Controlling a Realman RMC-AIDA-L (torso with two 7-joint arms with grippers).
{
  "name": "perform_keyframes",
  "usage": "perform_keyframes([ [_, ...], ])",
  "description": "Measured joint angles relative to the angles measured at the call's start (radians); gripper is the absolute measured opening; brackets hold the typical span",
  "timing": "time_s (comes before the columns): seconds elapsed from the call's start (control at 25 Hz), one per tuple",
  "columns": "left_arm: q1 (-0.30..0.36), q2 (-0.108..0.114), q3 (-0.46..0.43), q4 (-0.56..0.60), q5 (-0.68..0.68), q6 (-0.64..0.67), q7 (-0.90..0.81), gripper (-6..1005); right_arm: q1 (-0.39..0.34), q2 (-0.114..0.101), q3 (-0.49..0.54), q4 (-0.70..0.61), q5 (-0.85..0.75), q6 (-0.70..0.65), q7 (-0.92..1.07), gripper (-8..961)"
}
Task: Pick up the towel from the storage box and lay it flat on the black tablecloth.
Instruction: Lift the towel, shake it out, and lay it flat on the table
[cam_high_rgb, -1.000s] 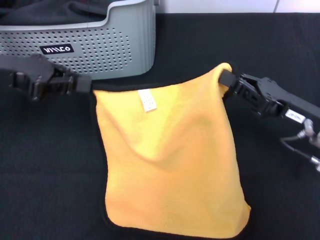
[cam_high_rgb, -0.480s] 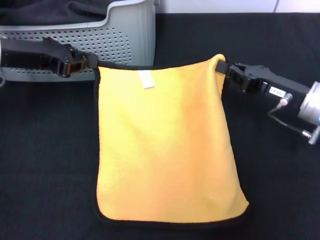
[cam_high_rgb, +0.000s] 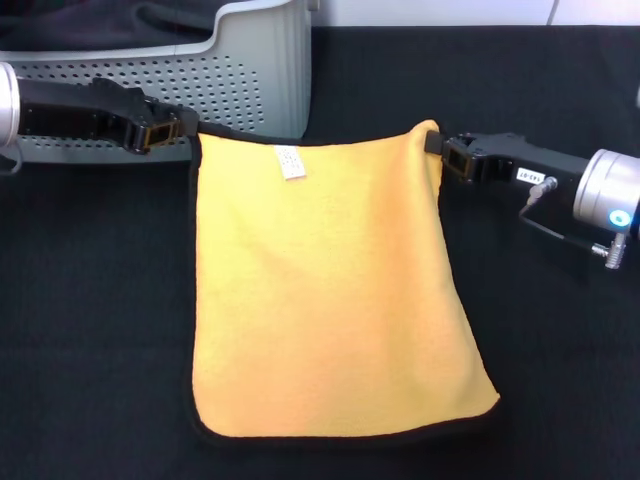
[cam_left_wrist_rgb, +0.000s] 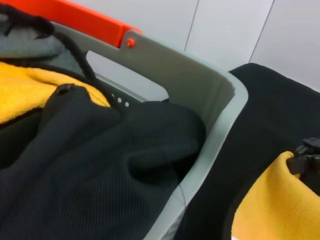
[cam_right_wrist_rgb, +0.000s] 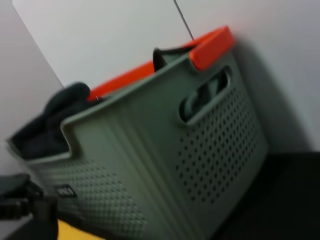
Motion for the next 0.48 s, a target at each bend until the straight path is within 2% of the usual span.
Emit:
perform_keyframes([
  [0.2, 0.005, -0.009, 0.001, -0.001, 0.001, -0.033, 0.001, 77, 0.016, 0.005, 0.0, -0.004, -0.054, 0.071, 0.012, 78],
  [0.32, 0.011, -0.012, 0.001, -0.001, 0.001, -0.054, 0.001, 78, 0.028, 0.016, 0.001, -0.009, -0.078, 0.127, 0.004, 81],
  [0.48, 0.014, -0.015, 0.002, -0.004, 0.003, -0.073, 0.001, 80, 0.031, 0.019, 0.005, -0.01, -0.089, 0.141, -0.006, 83],
])
